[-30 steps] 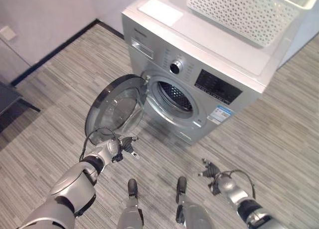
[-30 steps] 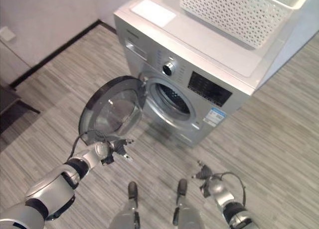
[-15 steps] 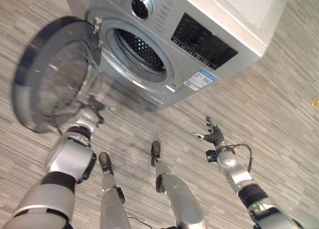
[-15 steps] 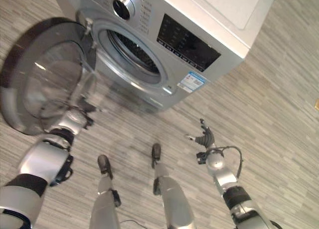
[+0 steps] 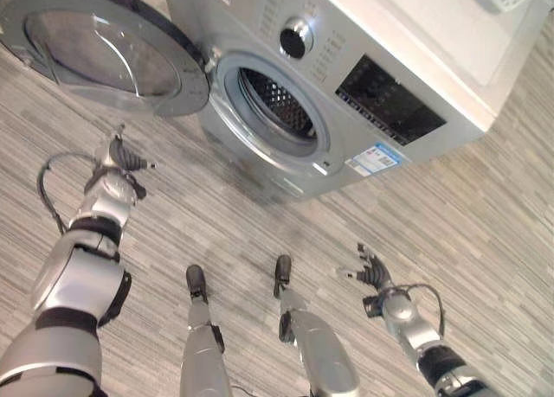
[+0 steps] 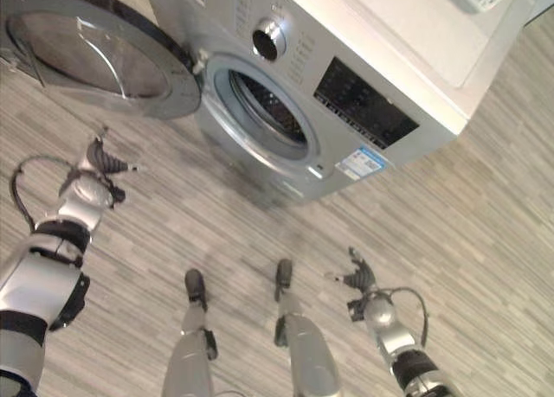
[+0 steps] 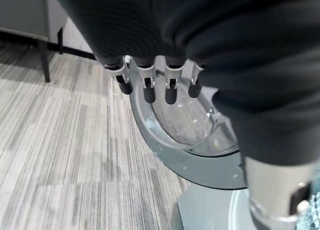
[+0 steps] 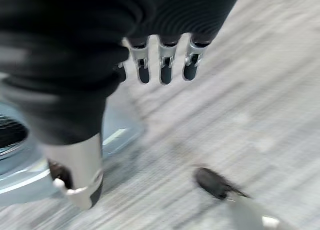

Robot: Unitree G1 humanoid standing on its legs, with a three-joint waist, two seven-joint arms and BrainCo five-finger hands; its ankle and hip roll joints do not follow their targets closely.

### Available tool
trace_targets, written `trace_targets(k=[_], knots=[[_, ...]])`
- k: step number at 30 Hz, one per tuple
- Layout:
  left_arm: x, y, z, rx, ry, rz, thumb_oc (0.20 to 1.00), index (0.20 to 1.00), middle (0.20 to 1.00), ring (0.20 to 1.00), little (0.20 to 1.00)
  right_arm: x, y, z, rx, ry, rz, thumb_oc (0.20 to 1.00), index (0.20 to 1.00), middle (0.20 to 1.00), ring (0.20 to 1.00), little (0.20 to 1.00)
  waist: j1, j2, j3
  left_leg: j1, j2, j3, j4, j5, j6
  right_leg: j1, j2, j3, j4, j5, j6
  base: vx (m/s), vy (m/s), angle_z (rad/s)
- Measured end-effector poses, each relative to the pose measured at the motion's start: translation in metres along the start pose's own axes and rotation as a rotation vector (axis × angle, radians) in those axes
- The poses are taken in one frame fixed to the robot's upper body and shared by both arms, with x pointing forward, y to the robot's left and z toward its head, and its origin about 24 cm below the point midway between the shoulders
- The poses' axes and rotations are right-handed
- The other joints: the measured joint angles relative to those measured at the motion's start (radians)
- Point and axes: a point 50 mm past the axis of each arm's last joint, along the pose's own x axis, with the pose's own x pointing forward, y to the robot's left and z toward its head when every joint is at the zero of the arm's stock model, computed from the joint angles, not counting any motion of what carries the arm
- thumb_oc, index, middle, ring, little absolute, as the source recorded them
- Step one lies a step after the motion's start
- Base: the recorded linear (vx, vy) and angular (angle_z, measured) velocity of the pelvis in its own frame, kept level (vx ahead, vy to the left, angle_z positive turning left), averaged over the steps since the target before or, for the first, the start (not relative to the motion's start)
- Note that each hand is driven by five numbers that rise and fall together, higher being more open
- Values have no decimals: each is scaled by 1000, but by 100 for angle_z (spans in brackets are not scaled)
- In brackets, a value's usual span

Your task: Grab the laundry basket,head to the washer,open it,put in the laundry and shut it.

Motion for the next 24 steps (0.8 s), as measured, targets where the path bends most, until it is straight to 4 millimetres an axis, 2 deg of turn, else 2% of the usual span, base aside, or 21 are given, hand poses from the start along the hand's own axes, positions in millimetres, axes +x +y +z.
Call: trace_targets(k=[1, 2, 3, 5, 8, 10, 11, 13, 16, 18, 20, 21, 24], knots=[[-9, -12, -22, 9, 27, -37, 1000, 1000, 1000, 1000, 1000, -6, -2, -27, 2, 112, -14, 1000, 1000, 1000, 1000, 1000, 9, 4, -16, 44, -4, 21, 0, -12, 3, 35, -5, 15, 0, -4, 5, 97, 123, -22], [-14, -19, -32, 20, 41, -58, 1000, 1000, 1000, 1000, 1000, -10, -6, -41, 9, 168, -24, 1000, 1000, 1000, 1000, 1000, 12, 6, -23, 68, -7, 29, -2, -26, 4, 53, -9, 24, 0, -8, 10, 124, 183, -34], [-24, -30, -54, 36, 86, -95, 1000, 1000, 1000, 1000, 1000, -17, -12, -61, 25, 254, -53, 1000, 1000, 1000, 1000, 1000, 18, 12, -53, 99, -10, 48, -5, -37, 8, 74, -13, 45, -1, -13, 17, 60, 104, -31], [-36, -36, -79, 22, 147, -112, 1000, 1000, 1000, 1000, 1000, -28, -24, -84, 59, 353, -110, 1000, 1000, 1000, 1000, 1000, 23, 14, -81, 145, -18, 76, -5, -48, 12, 105, -21, 64, -1, -20, 20, 87, 132, -32], [-46, -41, -97, 15, 191, -130, 1000, 1000, 1000, 1000, 1000, -41, -39, -107, 143, 459, -192, 1000, 1000, 1000, 1000, 1000, 24, 17, -114, 191, -28, 94, -5, -57, 17, 142, -29, 79, 0, -24, 25, 107, 186, -14], [-51, -43, -106, 5, 217, -141, 1000, 1000, 1000, 1000, 1000, -44, -50, -113, 226, 494, -257, 1000, 1000, 1000, 1000, 1000, 25, 17, -114, 229, -33, 103, -6, -63, 20, 175, -35, 86, 0, -25, 27, 54, 127, -10], [-56, -47, -114, -8, 242, -159, 1000, 1000, 1000, 1000, 1000, -51, -63, -120, 260, 525, -308, 1000, 1000, 1000, 1000, 1000, 25, 23, -147, 245, -41, 103, -6, -73, 25, 189, -44, 95, 0, -38, 39, 56, 141, -5], [-57, -46, -116, -17, 255, -154, 1000, 1000, 1000, 1000, 1000, -58, -76, -127, 254, 546, -334, 1000, 1000, 1000, 1000, 1000, 23, 27, -175, 248, -49, 103, -6, -75, 28, 192, -52, 96, -1, -36, 43, 38, 118, 2], [-58, -43, -122, -1, 280, -155, 1000, 1000, 1000, 1000, 1000, -57, -91, -121, 252, 509, -367, 1000, 1000, 1000, 1000, 1000, 20, 26, -191, 270, -65, 103, -6, -78, 33, 216, -68, 94, 0, -33, 50, -57, 91, 4], [-57, -36, -128, 30, 314, -158, 1000, 1000, 1000, 1000, 1000, -51, -99, -108, 256, 440, -374, 1000, 1000, 1000, 1000, 1000, 10, 22, -196, 253, -74, 103, -6, -78, 34, 203, -78, 92, -1, -34, 53, -172, 8, 7], [-54, -31, -127, 38, 308, -149, 1000, 1000, 1000, 1000, 1000, -49, -100, -100, 262, 398, -369, 1000, 1000, 1000, 1000, 1000, 7, 20, -197, 235, -76, 102, -6, -77, 35, 183, -82, 89, -1, -33, 53, -155, -46, 14], [-46, -21, -117, 41, 287, -138, 1000, 1000, 1000, 1000, 1000, -42, -99, -86, 266, 330, -356, 1000, 1000, 1000, 1000, 1000, 0, 10, -195, 179, -75, 99, -5, -67, 37, 137, -85, 76, -1, -20, 55, -135, -55, 22], [-38, -16, -108, 84, 277, -147, 1000, 1000, 1000, 1000, 1000, -33, -98, -69, 267, 266, -339, 1000, 1000, 1000, 1000, 1000, 4, -6, -184, 125, -69, 96, -5, -38, 38, 87, -79, 71, -4, -2, 55, -187, -89, 10]])
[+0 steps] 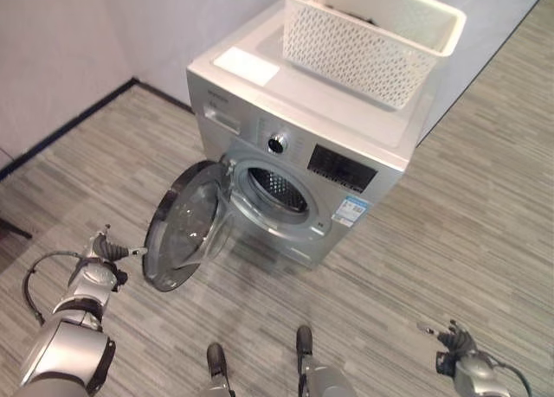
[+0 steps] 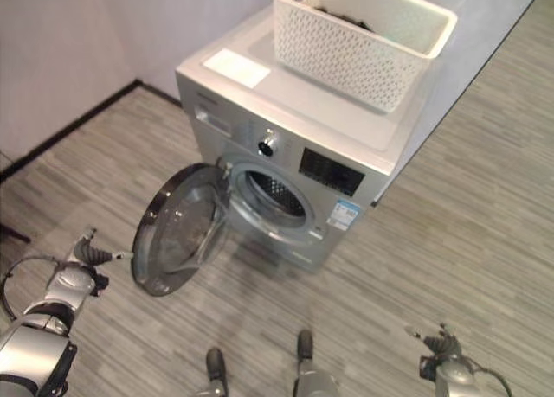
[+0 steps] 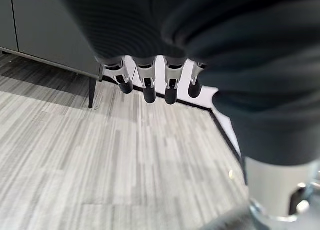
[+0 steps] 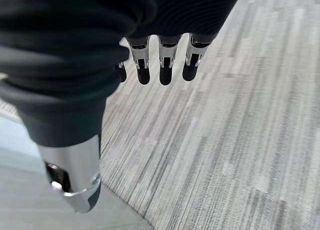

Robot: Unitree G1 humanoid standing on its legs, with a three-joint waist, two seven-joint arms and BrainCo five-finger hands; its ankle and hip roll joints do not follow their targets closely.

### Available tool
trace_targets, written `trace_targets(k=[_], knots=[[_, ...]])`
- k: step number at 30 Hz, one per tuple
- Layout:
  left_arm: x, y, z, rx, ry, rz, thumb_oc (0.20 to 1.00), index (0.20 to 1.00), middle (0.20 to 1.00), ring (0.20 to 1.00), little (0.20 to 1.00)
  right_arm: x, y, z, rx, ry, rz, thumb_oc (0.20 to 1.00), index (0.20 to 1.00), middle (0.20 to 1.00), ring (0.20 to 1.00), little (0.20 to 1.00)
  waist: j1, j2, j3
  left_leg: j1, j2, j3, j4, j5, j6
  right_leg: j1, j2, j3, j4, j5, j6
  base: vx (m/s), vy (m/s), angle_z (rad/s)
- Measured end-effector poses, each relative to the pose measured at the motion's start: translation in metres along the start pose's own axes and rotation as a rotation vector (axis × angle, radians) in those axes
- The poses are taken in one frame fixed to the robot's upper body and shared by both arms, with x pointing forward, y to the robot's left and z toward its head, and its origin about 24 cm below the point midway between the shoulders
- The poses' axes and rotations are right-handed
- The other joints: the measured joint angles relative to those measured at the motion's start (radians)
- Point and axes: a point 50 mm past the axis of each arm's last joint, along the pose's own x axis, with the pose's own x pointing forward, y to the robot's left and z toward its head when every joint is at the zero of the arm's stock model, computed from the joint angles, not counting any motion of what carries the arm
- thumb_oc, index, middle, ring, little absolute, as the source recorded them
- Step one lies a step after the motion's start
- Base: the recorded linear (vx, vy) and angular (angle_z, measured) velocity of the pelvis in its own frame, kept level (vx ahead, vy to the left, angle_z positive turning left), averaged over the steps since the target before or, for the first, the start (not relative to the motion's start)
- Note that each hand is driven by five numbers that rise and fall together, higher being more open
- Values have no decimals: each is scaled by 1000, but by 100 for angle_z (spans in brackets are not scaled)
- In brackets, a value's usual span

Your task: Grab the laundry basket,head to the washer,open it,put in the laundry and shut it.

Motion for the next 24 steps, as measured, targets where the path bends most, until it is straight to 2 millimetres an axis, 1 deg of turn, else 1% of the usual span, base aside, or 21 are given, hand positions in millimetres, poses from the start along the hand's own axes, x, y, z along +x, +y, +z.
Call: trace_targets(k=[2, 3, 5, 6, 7, 8, 9, 10, 11, 12, 13, 14, 15, 16, 17, 18, 19, 20, 21, 23, 24], knots=[[6, 17, 23, 4, -43, 38, 1000, 1000, 1000, 1000, 1000, 2, 10, 17, -4, -60, 35, 1000, 1000, 1000, 1000, 1000, -4, -25, 50, -46, 4, -11, 2, 15, -2, -35, 5, -11, 3, 11, 4, -145, -132, 22], [8, 24, 45, 23, -96, 48, 1000, 1000, 1000, 1000, 1000, 3, 16, 31, 2, -110, 52, 1000, 1000, 1000, 1000, 1000, -6, -35, 81, -83, 11, -27, 5, 33, -3, -60, 11, -26, 1, 15, 2, -93, -113, 27], [9, 34, 71, -14, -175, 77, 1000, 1000, 1000, 1000, 1000, 1, 28, 49, -5, -182, 85, 1000, 1000, 1000, 1000, 1000, -8, -48, 120, -117, 15, -45, 5, 52, -8, -86, 18, -36, 4, 25, -7, -48, -63, 21], [8, 34, 80, -22, -214, 77, 1000, 1000, 1000, 1000, 1000, 0, 34, 57, -11, -219, 106, 1000, 1000, 1000, 1000, 1000, -10, -50, 135, -121, 15, -49, 5, 57, -10, -88, 19, -44, 4, 26, -8, -29, -50, 10], [5, 27, 91, -44, -276, 77, 1000, 1000, 1000, 1000, 1000, -5, 47, 67, -45, -275, 157, 1000, 1000, 1000, 1000, 1000, -2, -46, 147, -121, 20, -49, 5, 61, -7, -87, 21, -47, 4, 27, -10, -16, -27, 3], [1, 23, 96, -62, -322, 74, 1000, 1000, 1000, 1000, 1000, -7, 55, 70, -58, -300, 186, 1000, 1000, 1000, 1000, 1000, 2, -43, 150, -117, 21, -47, 5, 61, -6, -84, 23, -47, 4, 27, -10, -15, -44, -6], [-8, 9, 105, -103, -420, 56, 1000, 1000, 1000, 1000, 1000, -10, 68, 76, -70, -327, 235, 1000, 1000, 1000, 1000, 1000, 19, -32, 172, -89, 24, -40, 5, 60, -6, -58, 25, -45, 4, 26, -10, -12, -32, -9], [-14, -1, 108, -116, -468, 37, 1000, 1000, 1000, 1000, 1000, -11, 74, 83, -66, -348, 259, 1000, 1000, 1000, 1000, 1000, 39, -17, 183, -74, 24, -40, 5, 58, -4, -43, 26, -47, 4, 24, -11, -8, -33, -9], [-22, -13, 107, -158, -499, 12, 1000, 1000, 1000, 1000, 1000, -11, 84, 85, -75, -347, 284, 1000, 1000, 1000, 1000, 1000, 53, -7, 190, -60, 25, -36, 5, 51, -6, -32, 26, -45, 4, 20, -8, -2, -10, -18], [-37, -34, 109, -272, -557, -21, 1000, 1000, 1000, 1000, 1000, -9, 99, 92, -105, -336, 315, 1000, 1000, 1000, 1000, 1000, 86, 13, 202, -32, 29, -20, 5, 41, -9, -13, 29, -26, 4, 13, -6, -3, -8, -20], [-43, -46, 108, -297, -563, -48, 1000, 1000, 1000, 1000, 1000, -8, 106, 96, -123, -336, 336, 1000, 1000, 1000, 1000, 1000, 109, 26, 208, -23, 29, -18, 5, 37, -8, -7, 29, -26, 4, 10, -7, -3, -8, -19], [-48, -57, 108, -322, -566, -73, 1000, 1000, 1000, 1000, 1000, -8, 114, 99, -131, -333, 352, 1000, 1000, 1000, 1000, 1000, 116, 38, 213, -19, 32, -18, 4, 33, -13, -3, 34, -21, 3, 5, -6, 1, 11, -4], [-57, -77, 91, -383, -520, -116, 1000, 1000, 1000, 1000, 1000, -14, 143, 120, -148, -372, 426, 1000, 1000, 1000, 1000, 1000, 143, 64, 220, -22, 38, -21, 4, 30, -17, -4, 40, -24, 4, -1, -7, 19, 25, -7], [-63, -87, 79, -431, -482, -137, 1000, 1000, 1000, 1000, 1000, -22, 165, 133, -164, -394, 481, 1000, 1000, 1000, 1000, 1000, 178, 76, 224, -19, 36, -20, 5, 30, -17, -3, 39, -39, 4, -2, -9, 19, 25, -10], [-70, -93, 70, -517, -448, -135, 1000, 1000, 1000, 1000, 1000, -25, 180, 148, -184, -388, 495, 1000, 1000, 1000, 1000, 1000, 197, 84, 225, -19, 41, -17, 4, 29, -20, -3, 43, -31, 3, -1, -10, 47, 39, 3], [-82, -112, 63, -578, -416, -177, 1000, 1000, 1000, 1000, 1000, -29, 191, 172, -162, -402, 505, 1000, 1000, 1000, 1000, 1000, 224, 109, 224, -24, 47, -26, 5, 31, -23, -3, 47, -37, 3, -1, -14, 51, 40, 15], [-85, -118, 56, -567, -393, -198, 1000, 1000, 1000, 1000, 1000, -36, 197, 185, -133, -440, 529, 1000, 1000, 1000, 1000, 1000, 246, 117, 225, -26, 48, -30, 5, 34, -21, -3, 48, -42, 3, 1, -19, 51, 40, 23], [-89, -122, 41, -565, -353, -213, 1000, 1000, 1000, 1000, 1000, -48, 211, 203, -106, -486, 573, 1000, 1000, 1000, 1000, 1000, 282, 134, 224, -30, 45, -42, 4, 33, -25, 0, 46, -57, 2, -2, -23, 56, 23, 27], [-95, -127, 25, -552, -313, -224, 1000, 1000, 1000, 1000, 1000, -45, 214, 202, -37, -392, 528, 1000, 1000, 1000, 1000, 1000, 286, 141, 216, -33, 44, -56, 5, 31, -24, 8, 42, -67, 3, -9, -21, 49, 5, 32], [-99, -131, 9, -524, -280, -247, 1000, 1000, 1000, 1000, 1000, -42, 212, 193, 4, -370, 533, 1000, 1000, 1000, 1000, 1000, 311, 147, 216, -37, 35, -77, 5, 29, -22, 14, 33, -81, -5, -11, -24, 45, -17, 31], [-101, -133, 9, -525, -279, -258, 1000, 1000, 1000, 1000, 1000, -41, 210, 193, 11, -369, 530, 1000, 1000, 1000, 1000, 1000, 315, 153, 217, -43, 30, -83, 5, 29, -22, 13, 29, -86, -5, -11, -24, 21, -28, 21]])
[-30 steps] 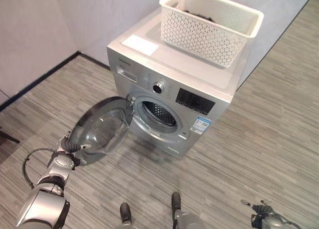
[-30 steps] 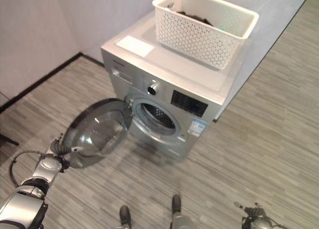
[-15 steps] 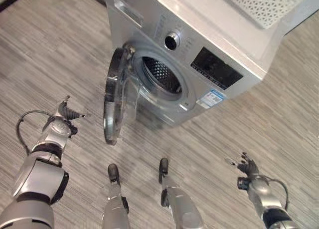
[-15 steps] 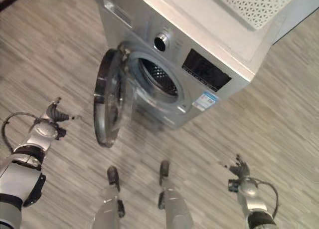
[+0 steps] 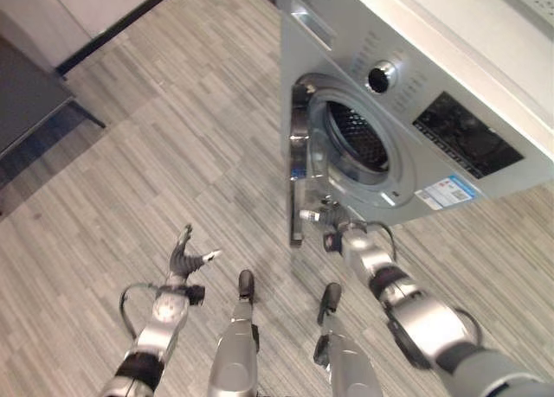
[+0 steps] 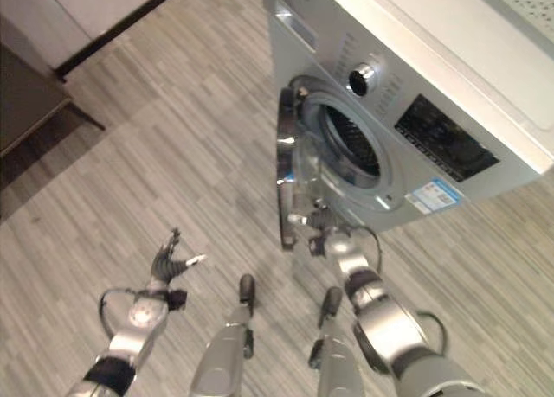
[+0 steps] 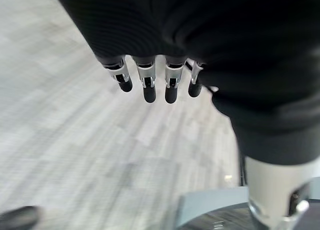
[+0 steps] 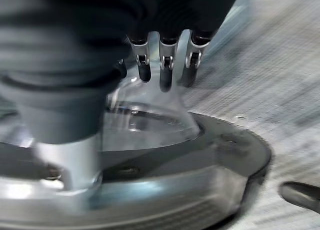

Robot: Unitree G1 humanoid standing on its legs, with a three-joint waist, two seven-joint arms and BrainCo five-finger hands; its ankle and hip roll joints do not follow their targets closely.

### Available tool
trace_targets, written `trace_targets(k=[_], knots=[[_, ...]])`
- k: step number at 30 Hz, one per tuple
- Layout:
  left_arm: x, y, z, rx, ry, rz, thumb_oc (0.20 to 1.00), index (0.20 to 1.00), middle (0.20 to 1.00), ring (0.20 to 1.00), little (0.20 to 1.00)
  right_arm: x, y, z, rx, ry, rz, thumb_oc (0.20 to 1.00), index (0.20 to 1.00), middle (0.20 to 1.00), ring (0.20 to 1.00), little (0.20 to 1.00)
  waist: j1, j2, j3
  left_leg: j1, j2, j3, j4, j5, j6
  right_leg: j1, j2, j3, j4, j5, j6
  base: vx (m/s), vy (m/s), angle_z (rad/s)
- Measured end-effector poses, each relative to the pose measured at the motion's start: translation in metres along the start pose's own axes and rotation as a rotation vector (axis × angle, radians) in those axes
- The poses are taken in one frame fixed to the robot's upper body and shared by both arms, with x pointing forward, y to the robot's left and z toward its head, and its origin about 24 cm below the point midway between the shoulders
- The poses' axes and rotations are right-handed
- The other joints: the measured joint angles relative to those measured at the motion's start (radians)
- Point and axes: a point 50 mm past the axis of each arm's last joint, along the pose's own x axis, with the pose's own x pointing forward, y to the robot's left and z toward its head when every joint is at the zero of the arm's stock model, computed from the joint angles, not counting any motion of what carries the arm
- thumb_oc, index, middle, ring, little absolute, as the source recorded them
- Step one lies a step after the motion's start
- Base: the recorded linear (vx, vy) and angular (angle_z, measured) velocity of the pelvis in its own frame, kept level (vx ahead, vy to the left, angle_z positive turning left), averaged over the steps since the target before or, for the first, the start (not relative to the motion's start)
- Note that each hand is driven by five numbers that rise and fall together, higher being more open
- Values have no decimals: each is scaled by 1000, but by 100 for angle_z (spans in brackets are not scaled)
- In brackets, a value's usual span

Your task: Grab the laundry basket,head to the washer,open it,put in the laundry and shut it.

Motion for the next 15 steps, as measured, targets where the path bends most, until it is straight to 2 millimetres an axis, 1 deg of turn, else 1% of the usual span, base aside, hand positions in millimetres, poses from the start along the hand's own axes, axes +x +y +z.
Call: trace_targets(k=[1, 2, 4, 5, 6, 7, 9, 10, 12, 14, 15], knots=[[0, -2, 0, -4, 0, -11, 1000, 1000, 1000, 1000, 1000, 0, -2, -1, 14, 2, -5, 1000, 1000, 1000, 1000, 1000, 7, 7, -4, -8, -4, -9, -1, 0, 0, -4, -4, -8, 0, 0, 2, 22, -19, 30], [-1, -6, 1, -1, -4, -31, 1000, 1000, 1000, 1000, 1000, 0, -4, -2, 26, 4, 5, 1000, 1000, 1000, 1000, 1000, 12, 22, -9, -21, -10, -26, -4, 0, 0, -6, -9, -23, 0, 1, 2, 39, -22, 28], [-3, -13, 14, -29, -63, -70, 1000, 1000, 1000, 1000, 1000, 0, -4, -1, 42, 3, 5, 1000, 1000, 1000, 1000, 1000, 47, 46, -17, -40, -14, -39, -5, 0, 0, -17, -10, -31, 1, 4, 3, 54, -15, 34], [-6, -26, 22, -67, -105, -123, 1000, 1000, 1000, 1000, 1000, 0, -3, -2, 56, 8, 7, 1000, 1000, 1000, 1000, 1000, 64, 89, -36, -65, -19, -74, -4, 0, 0, -20, -12, -69, 0, 0, 1, 66, -2, 57], [-7, -33, 24, -76, -110, -148, 1000, 1000, 1000, 1000, 1000, 0, -1, -3, 63, 11, 14, 1000, 1000, 1000, 1000, 1000, 75, 112, -50, -76, -21, -90, -4, 0, 0, -20, -13, -88, 0, -2, -1, 53, 4, 71], [-8, -41, 24, -79, -109, -177, 1000, 1000, 1000, 1000, 1000, -1, 5, -3, 78, 13, 30, 1000, 1000, 1000, 1000, 1000, 84, 133, -64, -84, -23, -106, -3, 0, 0, -19, -13, -105, 0, -3, -2, 20, 9, 43], [-11, -51, 23, -71, -106, -221, 1000, 1000, 1000, 1000, 1000, -1, 16, -4, 108, 15, 68, 1000, 1000, 1000, 1000, 1000, 108, 153, -78, -86, -23, -105, 0, 5, 0, -17, -12, -112, 9, -5, -3, 61, 47, 16], [-15, -59, 15, -51, -78, -256, 1000, 1000, 1000, 1000, 1000, -5, 45, -7, 149, 21, 157, 1000, 1000, 1000, 1000, 1000, 119, 169, -89, -84, -26, -105, 0, 23, 4, -12, -15, -116, 9, -7, 1, 99, 79, 6], [-17, -70, 9, 17, -55, -316, 1000, 1000, 1000, 1000, 1000, -8, 61, -10, 217, 35, 201, 1000, 1000, 1000, 1000, 1000, 117, 170, -90, -78, -34, -107, 0, 29, 5, -3, -23, -122, 9, -8, 3, 60, 59, 10], [-19, -79, 10, 60, -64, -370, 1000, 1000, 1000, 1000, 1000, -10, 67, -10, 278, 35, 227, 1000, 1000, 1000, 1000, 1000, 116, 166, -92, -78, -47, -112, 1, 34, 11, 5, -36, -131, 9, -14, 13, 52, 53, 18], [-19, -80, 10, 69, -67, -372, 1000, 1000, 1000, 1000, 1000, -9, 65, -9, 278, 33, 222, 1000, 1000, 1000, 1000, 1000, 118, 165, -92, -77, -51, -114, 1, 34, 11, 8, -40, -133, 9, -16, 16, 61, 61, 18]])
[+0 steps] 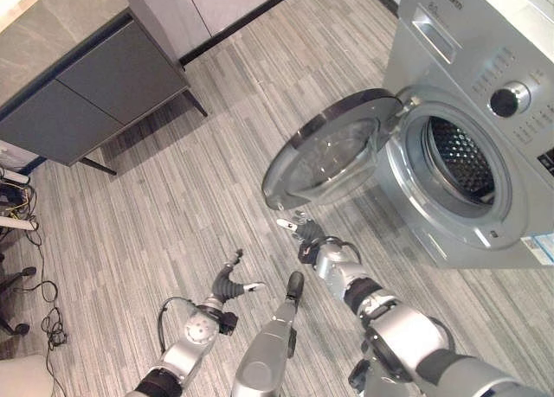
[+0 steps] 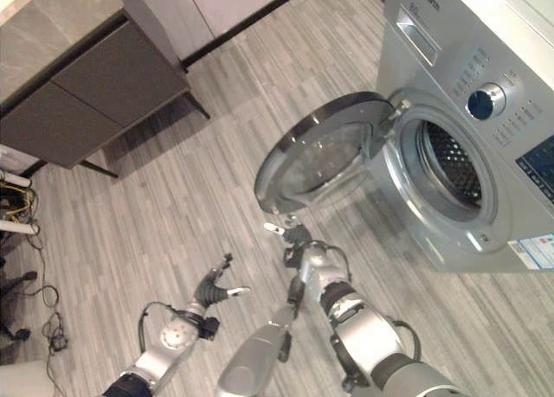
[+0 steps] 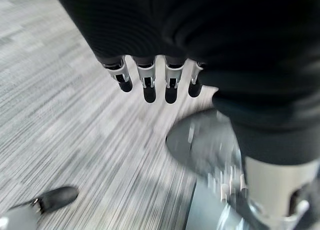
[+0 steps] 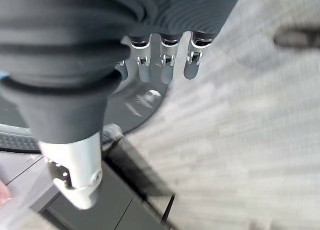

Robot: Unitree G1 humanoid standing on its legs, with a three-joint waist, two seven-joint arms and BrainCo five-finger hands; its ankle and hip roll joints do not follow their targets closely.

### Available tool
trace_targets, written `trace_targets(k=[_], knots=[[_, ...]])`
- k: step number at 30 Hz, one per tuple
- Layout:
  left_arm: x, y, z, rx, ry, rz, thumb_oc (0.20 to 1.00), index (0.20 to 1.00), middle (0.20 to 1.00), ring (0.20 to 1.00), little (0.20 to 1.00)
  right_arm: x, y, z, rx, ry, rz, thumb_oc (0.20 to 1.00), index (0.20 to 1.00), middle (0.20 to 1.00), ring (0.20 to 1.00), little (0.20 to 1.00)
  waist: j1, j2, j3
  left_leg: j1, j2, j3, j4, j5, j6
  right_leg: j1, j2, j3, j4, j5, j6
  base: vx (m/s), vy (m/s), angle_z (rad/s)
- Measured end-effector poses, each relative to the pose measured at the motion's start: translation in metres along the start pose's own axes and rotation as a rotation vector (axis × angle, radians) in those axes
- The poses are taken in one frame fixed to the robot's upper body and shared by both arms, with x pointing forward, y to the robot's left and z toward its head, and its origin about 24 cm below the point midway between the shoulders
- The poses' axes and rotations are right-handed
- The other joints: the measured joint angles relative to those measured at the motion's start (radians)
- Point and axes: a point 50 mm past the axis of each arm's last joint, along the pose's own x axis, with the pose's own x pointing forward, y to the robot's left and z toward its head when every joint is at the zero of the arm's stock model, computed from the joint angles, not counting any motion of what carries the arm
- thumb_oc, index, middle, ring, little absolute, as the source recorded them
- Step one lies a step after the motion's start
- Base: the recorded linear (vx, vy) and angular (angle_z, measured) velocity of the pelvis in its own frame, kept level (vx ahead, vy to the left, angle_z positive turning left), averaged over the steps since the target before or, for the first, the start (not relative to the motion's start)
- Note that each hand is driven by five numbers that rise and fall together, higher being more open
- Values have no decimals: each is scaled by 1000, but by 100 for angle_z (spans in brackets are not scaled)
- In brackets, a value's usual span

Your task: Grab the laundry basket,head to the washer,open it,put in the laundry and shut it.

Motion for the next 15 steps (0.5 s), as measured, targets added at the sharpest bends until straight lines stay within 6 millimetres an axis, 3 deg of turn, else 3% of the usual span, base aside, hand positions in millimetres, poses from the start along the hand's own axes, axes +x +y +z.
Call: trace_targets(k=[3, 5, 6, 10, 14, 15], knots=[[0, 4, -10, 18, 54, 13, 1000, 1000, 1000, 1000, 1000, -2, -18, 0, -13, 6, -55, 1000, 1000, 1000, 1000, 1000, -8, -4, 1, 20, -14, -14, 0, -3, 2, 31, -7, -15, 0, -6, 10, 64, 79, 16], [0, 8, -18, 26, 92, 31, 1000, 1000, 1000, 1000, 1000, -6, -36, -7, -49, 24, -98, 1000, 1000, 1000, 1000, 1000, -18, -24, -1, 32, -19, -14, 0, -13, 6, 43, -17, -17, 0, -12, 16, 75, 97, 5], [-4, 9, -26, 32, 127, 34, 1000, 1000, 1000, 1000, 1000, -10, -46, -18, -68, 57, -125, 1000, 1000, 1000, 1000, 1000, -27, -49, -13, 37, -25, -11, 0, -17, 12, 46, -24, -13, 0, -16, 21, 86, 104, -2], [-12, 7, -37, 35, 173, 30, 1000, 1000, 1000, 1000, 1000, -32, -84, -62, -103, 191, -228, 1000, 1000, 1000, 1000, 1000, -53, -98, -23, 77, -46, 15, 0, -28, 26, 71, -48, 10, 0, -18, 29, 95, 116, -12], [-14, 15, -41, 49, 195, 60, 1000, 1000, 1000, 1000, 1000, -76, -130, -119, -35, 340, -371, 1000, 1000, 1000, 1000, 1000, -100, -124, -32, 138, -81, 41, 0, -53, 56, 118, -86, 34, 4, -31, 47, 99, 134, -10], [-17, 19, -44, 40, 210, 78, 1000, 1000, 1000, 1000, 1000, -93, -143, -136, -31, 403, -418, 1000, 1000, 1000, 1000, 1000, -131, -133, -39, 148, -91, 48, 0, -59, 65, 117, -95, 46, 18, -32, 53, 74, 114, -15]])
